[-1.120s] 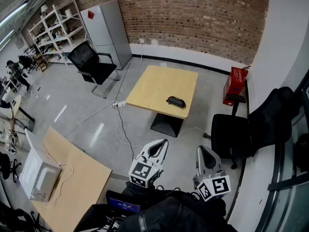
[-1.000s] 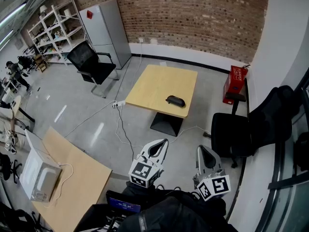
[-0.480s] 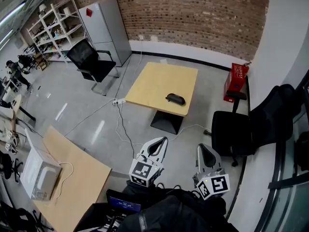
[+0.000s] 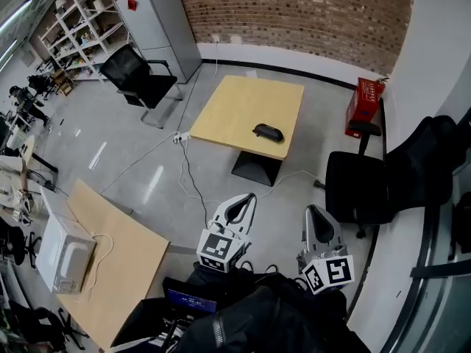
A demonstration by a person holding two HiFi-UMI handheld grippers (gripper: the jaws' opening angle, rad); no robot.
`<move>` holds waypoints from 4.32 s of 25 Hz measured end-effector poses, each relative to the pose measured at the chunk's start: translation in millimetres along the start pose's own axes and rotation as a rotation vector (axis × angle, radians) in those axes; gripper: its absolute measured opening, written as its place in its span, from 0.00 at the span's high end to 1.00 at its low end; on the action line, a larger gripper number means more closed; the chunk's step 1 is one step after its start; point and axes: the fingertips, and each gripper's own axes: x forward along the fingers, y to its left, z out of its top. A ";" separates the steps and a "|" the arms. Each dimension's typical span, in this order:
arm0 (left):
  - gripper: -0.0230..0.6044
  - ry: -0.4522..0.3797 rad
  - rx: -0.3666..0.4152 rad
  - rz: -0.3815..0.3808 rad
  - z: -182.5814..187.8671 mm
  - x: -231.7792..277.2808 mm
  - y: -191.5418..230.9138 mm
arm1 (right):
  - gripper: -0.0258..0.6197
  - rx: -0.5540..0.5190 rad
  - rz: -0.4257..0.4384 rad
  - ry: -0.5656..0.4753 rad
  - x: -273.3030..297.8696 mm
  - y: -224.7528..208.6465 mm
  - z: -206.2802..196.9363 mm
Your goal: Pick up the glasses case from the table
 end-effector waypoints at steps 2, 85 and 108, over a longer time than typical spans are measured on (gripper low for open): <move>0.97 0.008 -0.001 0.000 -3.3 3.7 -1.9 | 0.94 0.009 0.004 0.004 -1.1 -4.4 -3.7; 0.97 0.102 -0.219 0.043 -40.1 241.7 268.5 | 0.89 -0.021 0.094 0.261 352.9 -75.4 -74.0; 0.97 0.346 -0.304 0.030 -125.2 348.2 282.7 | 0.89 0.035 0.144 0.501 432.4 -175.8 -170.2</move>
